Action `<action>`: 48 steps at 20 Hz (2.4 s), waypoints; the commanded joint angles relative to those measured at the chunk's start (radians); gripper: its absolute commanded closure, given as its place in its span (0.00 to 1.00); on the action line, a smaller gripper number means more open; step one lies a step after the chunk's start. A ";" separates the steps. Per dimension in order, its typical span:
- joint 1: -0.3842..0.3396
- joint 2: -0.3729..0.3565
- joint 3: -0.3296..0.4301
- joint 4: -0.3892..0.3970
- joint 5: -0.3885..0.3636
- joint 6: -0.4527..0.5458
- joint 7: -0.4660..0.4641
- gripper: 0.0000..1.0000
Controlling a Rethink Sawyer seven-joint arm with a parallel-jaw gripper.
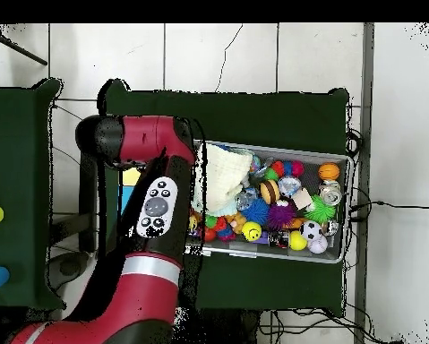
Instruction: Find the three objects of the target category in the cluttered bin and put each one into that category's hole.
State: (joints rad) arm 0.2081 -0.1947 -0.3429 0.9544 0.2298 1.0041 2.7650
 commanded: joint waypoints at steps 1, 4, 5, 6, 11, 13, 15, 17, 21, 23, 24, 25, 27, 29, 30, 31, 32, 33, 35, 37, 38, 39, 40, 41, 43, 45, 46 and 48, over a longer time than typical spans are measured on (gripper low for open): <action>-0.227 -0.163 0.190 0.086 0.018 -0.066 -0.278 1.00; -0.258 -0.207 0.264 0.139 0.029 -0.135 -0.277 1.00; -0.272 -0.219 0.296 0.164 0.042 -0.160 -0.270 1.00; -0.286 -0.230 0.327 0.189 0.054 -0.185 -0.263 1.00; -0.381 -0.259 0.485 0.265 0.058 -0.201 -0.346 1.00; -0.386 -0.265 0.480 0.255 0.002 -0.177 -0.335 1.00; -0.332 -0.256 0.363 0.166 -0.180 -0.160 -0.332 1.00; -0.294 -0.251 0.284 0.113 -0.308 -0.161 -0.315 1.00; -0.288 -0.261 0.279 0.136 -0.406 -0.234 -0.255 1.00; -0.307 -0.283 0.320 0.177 -0.414 -0.265 -0.243 1.00; -0.321 -0.295 0.351 0.211 -0.405 -0.299 -0.234 1.00; -0.324 -0.304 0.361 0.224 -0.413 -0.316 -0.221 1.00; -0.336 -0.320 0.384 0.245 -0.422 -0.328 -0.217 1.00; -0.339 -0.328 0.395 0.248 -0.430 -0.323 -0.213 1.00; -0.340 -0.342 0.399 0.266 -0.430 -0.318 -0.210 1.00; -0.339 -0.343 0.403 0.256 -0.432 -0.303 -0.210 1.00; -0.347 -0.357 0.418 0.274 -0.427 -0.293 -0.220 1.00; -0.356 -0.357 0.432 0.264 -0.420 -0.270 -0.229 1.00; -0.394 -0.361 0.491 0.276 -0.373 -0.221 -0.247 1.00; -0.434 -0.366 0.552 0.293 -0.333 -0.176 -0.272 1.00; -0.444 -0.372 0.568 0.300 -0.334 -0.167 -0.285 1.00; -0.449 -0.358 0.581 0.272 -0.337 -0.140 -0.291 1.00; -0.457 -0.364 0.595 0.278 -0.340 -0.122 -0.297 1.00; -0.457 -0.356 0.600 0.247 -0.354 -0.092 -0.296 1.00; -0.456 -0.360 0.603 0.225 -0.384 -0.033 -0.309 1.00; -0.450 -0.358 0.602 0.189 -0.409 0.037 -0.310 1.00; -0.448 -0.361 0.601 0.179 -0.416 0.080 -0.308 1.00; -0.445 -0.360 0.597 0.160 -0.437 0.114 -0.309 1.00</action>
State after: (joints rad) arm -0.1632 -0.4357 0.2518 1.2367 -0.1213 0.9301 2.7509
